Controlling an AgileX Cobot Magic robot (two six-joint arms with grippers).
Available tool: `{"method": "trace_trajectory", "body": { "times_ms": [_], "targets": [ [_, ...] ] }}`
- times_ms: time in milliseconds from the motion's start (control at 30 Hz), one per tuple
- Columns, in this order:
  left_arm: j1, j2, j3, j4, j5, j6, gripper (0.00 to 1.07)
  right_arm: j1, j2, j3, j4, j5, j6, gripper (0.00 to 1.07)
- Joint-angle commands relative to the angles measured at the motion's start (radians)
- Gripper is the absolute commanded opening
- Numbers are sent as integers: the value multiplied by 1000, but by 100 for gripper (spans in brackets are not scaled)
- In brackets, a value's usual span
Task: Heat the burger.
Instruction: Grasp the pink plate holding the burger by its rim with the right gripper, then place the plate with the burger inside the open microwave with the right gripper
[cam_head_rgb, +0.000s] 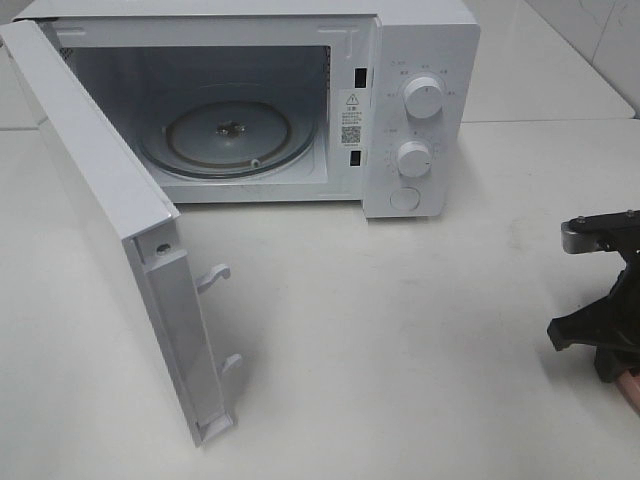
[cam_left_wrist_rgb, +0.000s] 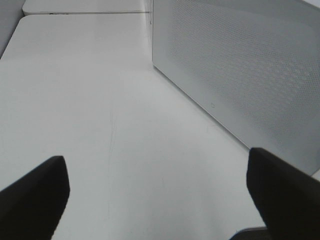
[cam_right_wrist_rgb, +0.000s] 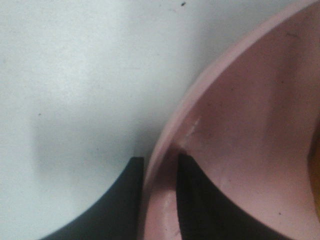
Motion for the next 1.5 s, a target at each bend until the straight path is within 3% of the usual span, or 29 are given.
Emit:
{"method": "trace_trajectory", "body": {
  "times_ms": [33, 333, 967, 1500],
  "targets": [
    [0, -4, 2, -8, -2, -1, 88, -4, 16, 13, 0, 24, 12, 0],
    [0, -4, 2, -8, -2, -1, 88, 2, -25, 13, -57, 60, 74, 0],
    [0, -4, 2, -8, -2, -1, 88, 244, -39, 13, -425, 236, 433, 0],
    [0, -4, 2, -8, -2, -1, 88, 395, -39, 13, -547, 362, 528, 0]
  ]
}}
